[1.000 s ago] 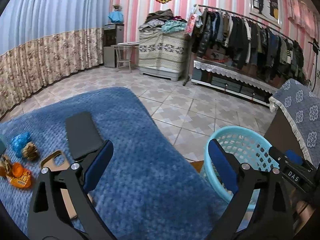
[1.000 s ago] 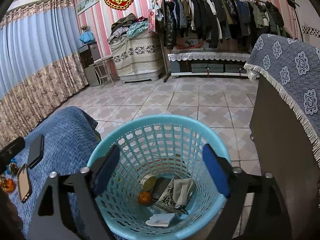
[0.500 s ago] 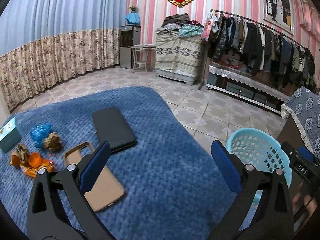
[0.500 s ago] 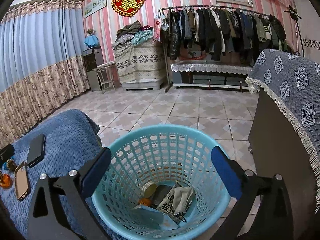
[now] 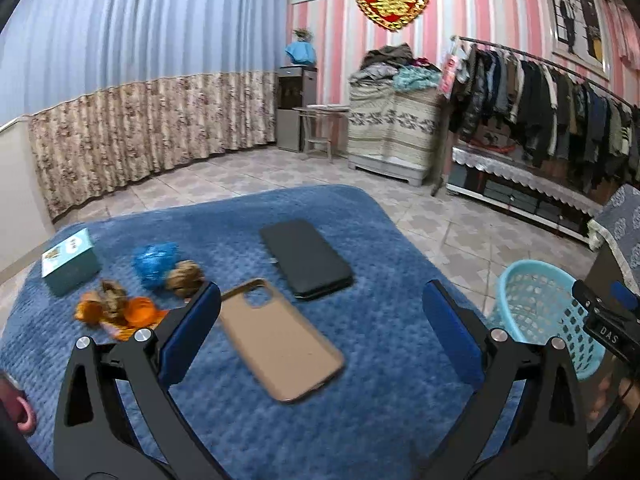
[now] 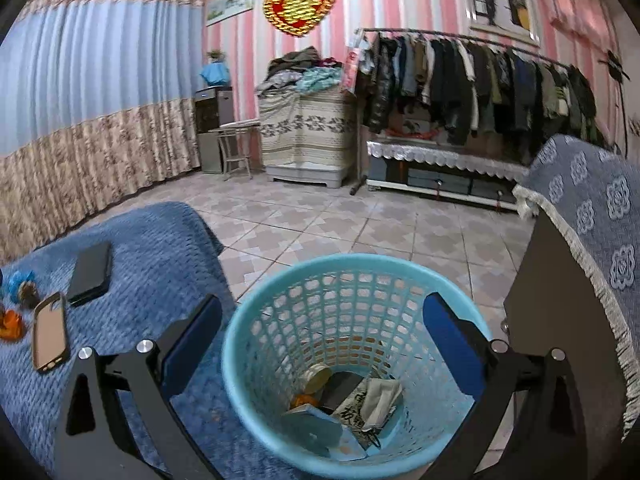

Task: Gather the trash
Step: 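Move both tools back over the rug toward the orange and snack bag, then close the left tool on the peeled orange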

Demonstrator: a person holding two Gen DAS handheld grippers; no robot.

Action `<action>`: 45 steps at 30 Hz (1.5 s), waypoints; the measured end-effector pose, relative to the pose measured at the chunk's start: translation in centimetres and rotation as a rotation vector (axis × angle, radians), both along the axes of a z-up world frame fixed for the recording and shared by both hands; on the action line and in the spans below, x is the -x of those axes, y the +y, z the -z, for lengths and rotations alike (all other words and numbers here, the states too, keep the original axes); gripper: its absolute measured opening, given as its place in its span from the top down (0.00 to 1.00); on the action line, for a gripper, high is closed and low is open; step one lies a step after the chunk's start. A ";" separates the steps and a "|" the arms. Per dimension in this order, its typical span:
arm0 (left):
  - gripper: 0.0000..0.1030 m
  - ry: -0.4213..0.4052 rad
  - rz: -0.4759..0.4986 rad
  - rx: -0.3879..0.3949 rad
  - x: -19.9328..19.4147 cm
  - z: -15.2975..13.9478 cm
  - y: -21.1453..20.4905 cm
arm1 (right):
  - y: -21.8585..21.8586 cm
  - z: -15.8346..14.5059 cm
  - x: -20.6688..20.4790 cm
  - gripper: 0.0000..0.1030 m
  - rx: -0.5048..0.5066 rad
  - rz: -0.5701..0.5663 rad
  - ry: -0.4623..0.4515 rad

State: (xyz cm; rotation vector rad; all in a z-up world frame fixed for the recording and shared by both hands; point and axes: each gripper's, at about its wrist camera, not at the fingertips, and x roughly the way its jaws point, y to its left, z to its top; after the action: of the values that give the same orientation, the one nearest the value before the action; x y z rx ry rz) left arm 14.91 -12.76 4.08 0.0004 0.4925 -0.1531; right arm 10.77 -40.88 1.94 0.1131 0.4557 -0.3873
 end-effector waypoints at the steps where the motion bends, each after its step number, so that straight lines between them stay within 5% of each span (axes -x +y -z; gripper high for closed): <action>1: 0.05 -0.001 -0.010 0.005 0.1 0.0 0.6 | 0.5 -0.1 -0.1 0.05 0.002 -0.014 -0.002; 18: 0.05 -0.020 -0.260 -0.145 2.7 0.2 13.1 | 11.2 -1.1 -2.0 0.05 0.010 -0.283 -0.006; 27: 0.05 0.054 -0.374 -0.101 2.1 2.6 18.8 | 17.6 -1.4 -4.0 0.04 0.032 -0.430 0.029; 38: 0.05 0.110 -0.391 -0.046 0.5 4.8 21.6 | 23.2 -2.3 -9.1 0.05 0.040 -0.519 0.059; 45: 0.07 0.142 -0.433 -0.021 -2.9 6.0 23.5 | 24.0 -0.4 -11.6 0.05 -0.048 -0.541 0.081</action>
State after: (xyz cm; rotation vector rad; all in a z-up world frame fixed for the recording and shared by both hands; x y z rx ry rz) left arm 17.79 10.77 -1.93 -0.0966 0.6244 0.2783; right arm 22.40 -16.86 2.38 0.0180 0.5546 0.1507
